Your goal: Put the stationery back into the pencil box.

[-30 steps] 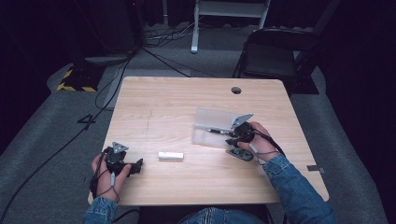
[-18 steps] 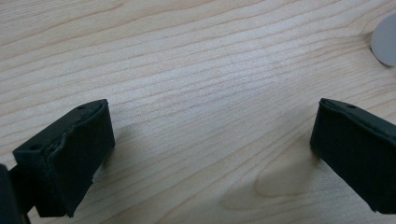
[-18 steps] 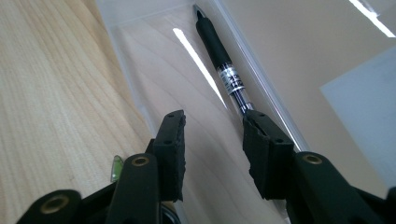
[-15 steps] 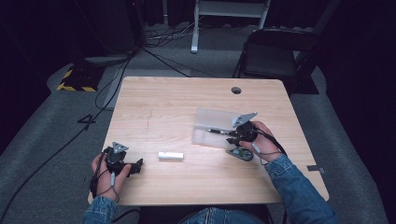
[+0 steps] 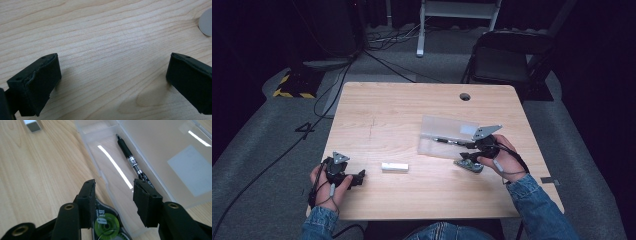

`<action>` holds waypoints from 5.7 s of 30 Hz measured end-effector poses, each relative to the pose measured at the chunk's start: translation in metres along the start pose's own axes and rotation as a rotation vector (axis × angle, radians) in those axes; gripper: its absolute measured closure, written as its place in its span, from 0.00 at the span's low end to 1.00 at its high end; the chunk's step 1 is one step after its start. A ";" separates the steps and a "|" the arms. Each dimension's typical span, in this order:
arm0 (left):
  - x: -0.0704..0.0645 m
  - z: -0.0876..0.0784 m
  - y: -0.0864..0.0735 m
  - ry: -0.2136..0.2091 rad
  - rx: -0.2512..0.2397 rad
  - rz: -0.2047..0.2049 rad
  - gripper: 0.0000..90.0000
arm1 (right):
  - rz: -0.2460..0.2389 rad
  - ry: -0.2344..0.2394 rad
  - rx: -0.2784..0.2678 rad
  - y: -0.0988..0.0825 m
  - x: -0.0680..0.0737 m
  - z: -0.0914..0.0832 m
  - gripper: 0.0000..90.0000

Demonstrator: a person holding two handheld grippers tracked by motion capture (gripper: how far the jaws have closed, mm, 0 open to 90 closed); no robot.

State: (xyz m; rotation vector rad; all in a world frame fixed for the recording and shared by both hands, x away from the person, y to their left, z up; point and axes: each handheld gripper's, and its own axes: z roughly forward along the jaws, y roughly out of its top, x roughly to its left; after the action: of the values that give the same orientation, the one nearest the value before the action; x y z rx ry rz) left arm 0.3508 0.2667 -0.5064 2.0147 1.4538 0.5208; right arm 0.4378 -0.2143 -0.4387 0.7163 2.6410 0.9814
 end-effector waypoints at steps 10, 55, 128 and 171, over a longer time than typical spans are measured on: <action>-0.001 0.002 0.002 -0.002 0.000 0.007 0.00 | 0.020 0.025 -0.014 -0.014 0.010 -0.015 0.56; -0.001 0.002 0.003 -0.005 0.003 0.013 0.00 | -0.043 0.020 0.058 -0.032 0.014 0.016 0.47; -0.001 0.002 0.003 -0.007 0.002 0.013 0.00 | -0.078 0.097 0.118 -0.032 0.024 0.008 0.39; -0.001 0.002 0.003 -0.007 0.002 0.014 0.00 | -0.073 0.016 0.153 -0.041 0.017 0.013 0.57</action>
State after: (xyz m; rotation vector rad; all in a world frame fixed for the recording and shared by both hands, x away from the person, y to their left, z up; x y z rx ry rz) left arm 0.3539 0.2642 -0.5061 2.0277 1.4381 0.5174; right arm 0.4134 -0.2251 -0.4768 0.6415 2.7574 0.7763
